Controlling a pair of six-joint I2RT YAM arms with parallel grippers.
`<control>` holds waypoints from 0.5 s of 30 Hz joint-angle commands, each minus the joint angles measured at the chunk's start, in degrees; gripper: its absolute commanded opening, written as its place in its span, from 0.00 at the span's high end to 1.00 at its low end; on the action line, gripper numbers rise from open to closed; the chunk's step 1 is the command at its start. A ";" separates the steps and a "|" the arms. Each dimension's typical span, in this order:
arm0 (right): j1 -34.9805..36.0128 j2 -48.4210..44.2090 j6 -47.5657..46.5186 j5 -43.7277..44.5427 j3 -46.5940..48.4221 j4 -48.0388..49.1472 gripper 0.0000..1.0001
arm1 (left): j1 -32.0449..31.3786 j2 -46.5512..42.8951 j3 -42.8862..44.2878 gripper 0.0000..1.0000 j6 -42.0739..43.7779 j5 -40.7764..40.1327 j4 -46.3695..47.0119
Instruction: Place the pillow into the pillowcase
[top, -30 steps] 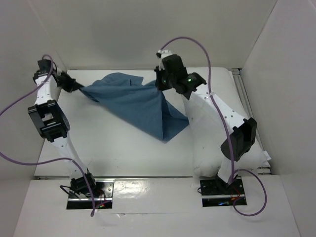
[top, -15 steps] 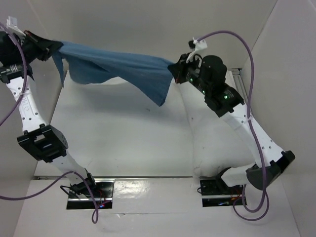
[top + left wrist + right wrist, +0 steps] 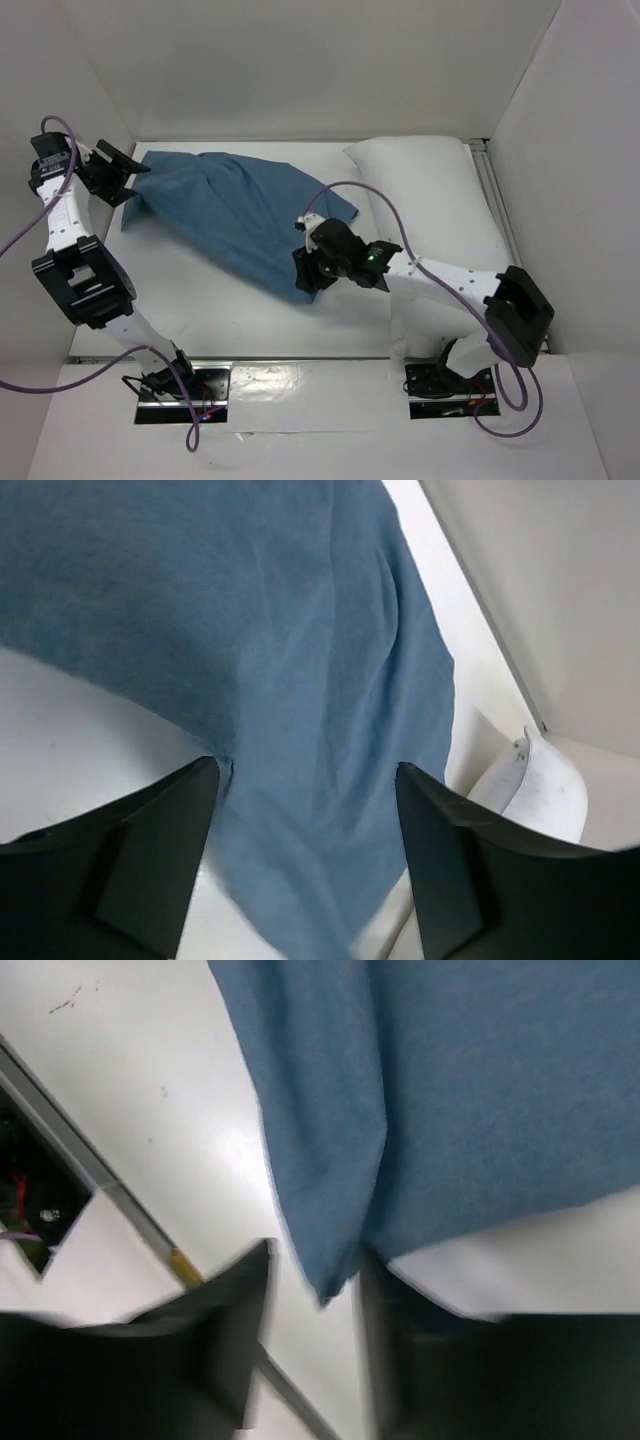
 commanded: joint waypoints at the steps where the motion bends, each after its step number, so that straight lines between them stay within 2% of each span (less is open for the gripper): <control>1: 1.36 3.21 1.49 -2.30 2.11 0.18 0.44 | -0.76 -0.24 2.47 0.14 3.40 -4.39 -2.86; 2: 1.36 4.00 0.53 -1.60 5.08 -1.40 0.36 | -0.76 -0.24 3.16 0.14 4.01 -5.10 -3.56; 6: -1.34 3.40 -1.14 7.79 11.06 -7.03 0.35 | -3.48 -0.24 3.70 0.14 4.54 -7.03 -4.09; 8: -4.07 2.87 -1.67 8.86 13.18 -9.40 0.38 | -6.28 -0.24 3.70 0.17 5.07 -7.74 -4.61; 9: -7.22 2.86 -0.89 9.99 15.54 -10.37 0.40 | -7.61 -0.24 3.09 0.23 5.59 -7.74 -4.62; 10: -8.99 2.86 -0.36 10.79 16.70 -12.99 0.48 | -9.27 -0.85 2.56 0.25 6.47 -8.35 -4.62; 12: -12.42 2.86 1.04 12.19 20.55 -15.81 0.54 | -15.59 -0.86 1.07 0.34 7.87 -10.54 -5.32; 15: -18.31 2.08 2.10 16.24 24.87 -20.65 0.59 | -25.35 -0.86 -0.34 0.37 9.20 -13.80 -6.90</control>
